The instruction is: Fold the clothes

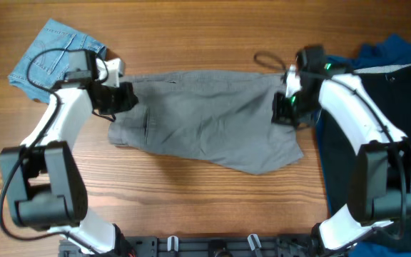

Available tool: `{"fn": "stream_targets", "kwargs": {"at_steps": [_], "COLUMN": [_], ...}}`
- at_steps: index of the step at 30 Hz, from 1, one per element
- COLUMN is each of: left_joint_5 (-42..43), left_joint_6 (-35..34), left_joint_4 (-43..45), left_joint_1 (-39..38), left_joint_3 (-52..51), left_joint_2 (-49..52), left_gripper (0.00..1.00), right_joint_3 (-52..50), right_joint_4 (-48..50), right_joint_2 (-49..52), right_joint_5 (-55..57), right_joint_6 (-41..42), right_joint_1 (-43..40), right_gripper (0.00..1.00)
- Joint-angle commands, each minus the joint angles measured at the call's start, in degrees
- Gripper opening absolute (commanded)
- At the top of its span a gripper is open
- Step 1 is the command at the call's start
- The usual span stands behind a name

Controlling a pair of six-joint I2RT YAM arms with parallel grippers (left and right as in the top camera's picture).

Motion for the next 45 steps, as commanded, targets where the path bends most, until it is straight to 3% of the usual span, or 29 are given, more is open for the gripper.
{"fn": "stream_targets", "kwargs": {"at_steps": [1,4,7,10,12,15,17,19,20,22,26,33,34,37,39,41,45], "left_joint_5": [-7.0,-8.1,-7.3,-6.8,-7.1,-7.6,-7.6,-7.6,-7.6,-5.3,2.0,4.9,4.9,4.9,4.9,2.6,-5.3], "left_joint_6": [0.6,-3.7,-6.7,-2.3,-0.1,-0.2,-0.2,-0.6,-0.6,-0.9,-0.8,-1.6,-2.0,-2.2,-2.2,-2.1,-2.1], "left_joint_4": [4.2,11.8,14.1,3.7,-8.1,-18.0,-23.0,-18.9,-15.3,-7.1,-2.4,-1.0,-0.4,0.2,0.1,-5.1,-23.5], "left_joint_1": [-0.2,0.9,2.2,2.3,2.3,2.3,2.4,2.8,3.2,4.1,4.0,-1.1,-1.7,-2.5,-2.1,0.2,5.5], "left_joint_3": [-4.0,-4.0,0.0,10.5,18.7,20.9,17.5,9.8,6.3,0.4,-2.2,-2.2,-2.2,-2.2,-2.1,0.8,16.0], "left_joint_2": [6.6,9.7,9.1,7.1,4.5,1.9,2.5,3.2,3.6,5.0,8.5,18.6,19.8,21.4,21.2,19.6,13.1], "left_gripper": [0.04,0.11,0.22,0.48,0.66,0.8,0.88,0.99,1.0,1.0,1.0,0.79,0.75,0.3,0.06,0.04,0.04], "right_joint_3": [-12.6,-17.9,-14.9,-8.9,-3.4,0.6,0.5,-0.8,-1.5,-3.3,-6.3,-6.3,-6.3,-6.3,-6.3,-6.1,-4.3], "right_joint_4": [6.1,6.9,6.6,2.5,-2.4,-5.0,-3.9,-1.1,0.3,4.1,9.1,10.3,10.5,11.3,11.4,10.1,6.1], "right_joint_2": [-0.1,-0.1,-0.2,-0.3,-1.4,-4.2,-5.3,-5.3,-5.1,-4.5,-2.4,3.0,3.6,4.4,4.4,3.6,-2.6], "right_joint_5": [2.0,10.8,8.0,7.5,6.3,-1.8,-7.0,-7.0,-7.0,-6.9,-5.2,-5.2,-5.1,-4.5,-4.5,-4.5,-4.5], "right_joint_6": [7.1,17.0,10.9,5.6,1.9,-4.5,-5.7,-5.8,-5.8,-5.3,-0.4,-0.4,-0.4,0.1,0.5,0.5,-3.9], "right_joint_1": [-0.9,-5.2,-9.4,-10.0,-10.0,-9.8,-9.0,-7.6,-6.9,-5.1,-4.2,-4.2,-4.2,-4.2,-4.2,-4.3,-4.3], "right_gripper": [0.08,0.06,0.07,0.17,0.32,0.49,0.47,0.33,0.32,0.33,0.33,0.32,0.32,0.27,0.21,0.15,0.15]}}
